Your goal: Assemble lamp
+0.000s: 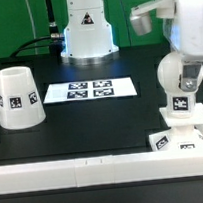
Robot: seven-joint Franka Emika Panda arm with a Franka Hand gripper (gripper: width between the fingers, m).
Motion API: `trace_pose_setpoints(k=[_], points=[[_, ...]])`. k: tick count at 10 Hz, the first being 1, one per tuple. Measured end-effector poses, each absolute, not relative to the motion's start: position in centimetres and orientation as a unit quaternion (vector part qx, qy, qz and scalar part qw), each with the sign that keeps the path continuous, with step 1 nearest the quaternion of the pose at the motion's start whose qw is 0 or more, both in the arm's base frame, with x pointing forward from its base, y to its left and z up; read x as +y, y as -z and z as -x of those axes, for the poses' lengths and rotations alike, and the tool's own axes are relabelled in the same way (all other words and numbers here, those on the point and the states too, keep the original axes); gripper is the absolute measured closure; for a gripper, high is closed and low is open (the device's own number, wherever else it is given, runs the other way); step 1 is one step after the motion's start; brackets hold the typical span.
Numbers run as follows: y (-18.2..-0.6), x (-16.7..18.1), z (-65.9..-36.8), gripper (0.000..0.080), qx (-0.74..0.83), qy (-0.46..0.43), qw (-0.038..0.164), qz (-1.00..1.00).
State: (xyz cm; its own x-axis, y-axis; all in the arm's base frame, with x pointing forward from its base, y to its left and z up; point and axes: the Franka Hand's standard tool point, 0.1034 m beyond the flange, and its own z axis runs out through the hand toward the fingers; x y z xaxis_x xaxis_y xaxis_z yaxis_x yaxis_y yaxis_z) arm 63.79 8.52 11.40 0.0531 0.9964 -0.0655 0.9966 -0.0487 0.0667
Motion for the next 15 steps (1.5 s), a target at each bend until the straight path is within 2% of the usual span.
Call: trace_pose_setpoints(k=[6, 7, 11, 12, 15], points=[[-11.1, 8.4, -63.7, 0.0101, 0.777, 0.012, 0.055, -0.627], [-11.1, 8.3, -63.7, 0.0226, 0.777, 0.012, 0.055, -0.627], [-11.1, 8.2, -63.7, 0.0225, 0.764, 0.012, 0.055, -0.643], [-11.1, 8.2, -63.6, 0.0225, 0.734, 0.01, 0.053, -0.678], [-11.1, 7.0, -63.3, 0.0223, 0.6, 0.008, 0.03, -0.799]])
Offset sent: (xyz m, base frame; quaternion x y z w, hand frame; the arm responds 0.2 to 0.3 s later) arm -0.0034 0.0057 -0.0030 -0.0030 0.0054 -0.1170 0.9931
